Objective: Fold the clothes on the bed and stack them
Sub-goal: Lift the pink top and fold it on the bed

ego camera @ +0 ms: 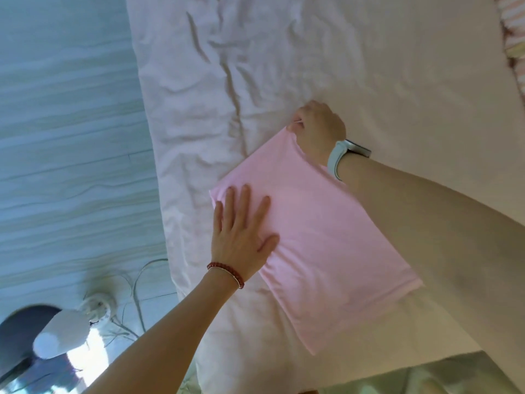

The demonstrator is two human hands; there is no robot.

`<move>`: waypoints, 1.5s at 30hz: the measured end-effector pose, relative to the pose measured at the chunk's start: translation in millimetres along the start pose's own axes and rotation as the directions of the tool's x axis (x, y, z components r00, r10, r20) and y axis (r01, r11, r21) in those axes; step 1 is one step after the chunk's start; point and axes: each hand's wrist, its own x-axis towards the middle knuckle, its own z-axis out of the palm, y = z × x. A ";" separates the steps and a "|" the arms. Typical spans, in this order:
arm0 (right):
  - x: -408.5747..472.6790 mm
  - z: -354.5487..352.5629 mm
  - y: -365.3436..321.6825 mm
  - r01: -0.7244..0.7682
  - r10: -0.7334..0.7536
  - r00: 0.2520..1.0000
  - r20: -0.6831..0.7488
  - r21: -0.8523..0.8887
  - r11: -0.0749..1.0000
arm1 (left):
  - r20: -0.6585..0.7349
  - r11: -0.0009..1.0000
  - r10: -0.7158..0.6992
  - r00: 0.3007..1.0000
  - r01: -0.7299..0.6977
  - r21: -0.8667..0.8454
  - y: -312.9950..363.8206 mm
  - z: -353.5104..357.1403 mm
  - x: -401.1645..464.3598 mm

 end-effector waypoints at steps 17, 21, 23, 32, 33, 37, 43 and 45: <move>6.1 6.2 12.4 0.157 -0.160 0.954 0.254 0.030 0.987 | 0.510 0.681 -0.386 0.769 0.610 -0.406 -59.2 -20.7 77.4; 3.1 23.5 11.7 0.148 -0.145 0.968 0.203 0.000 0.989 | 0.488 0.687 -0.386 0.783 0.597 -0.414 -61.8 -8.4 81.3; 3.3 21.7 11.1 0.144 -0.138 0.970 0.198 -0.015 0.990 | 0.488 0.694 -0.378 0.787 0.590 -0.413 -62.9 -7.3 81.9; -1.7 -21.2 11.8 0.280 -0.259 0.955 0.143 -0.157 0.947 | 0.421 0.779 -0.242 0.874 0.433 -0.453 -62.5 -44.6 79.2; -2.9 -27.9 11.2 0.272 -0.254 0.960 0.115 -0.180 0.945 | 0.391 0.785 -0.245 0.887 0.418 -0.457 -62.0 -52.2 81.5; -4.7 -60.3 9.2 0.204 -0.220 0.971 -0.099 -0.150 0.968 | 0.137 0.796 -0.352 0.926 0.373 -0.477 -60.3 -89.1 104.2; -37.1 -98.0 22.1 0.244 -0.252 0.925 -0.285 -0.062 0.968 | -0.235 0.926 -0.179 0.955 0.084 -0.368 -42.0 -128.0 101.1; -70.3 -99.9 33.1 0.375 -0.384 0.855 -0.348 -0.095 0.922 | -0.332 0.944 -0.069 0.941 -0.046 -0.327 -29.0 -128.1 74.6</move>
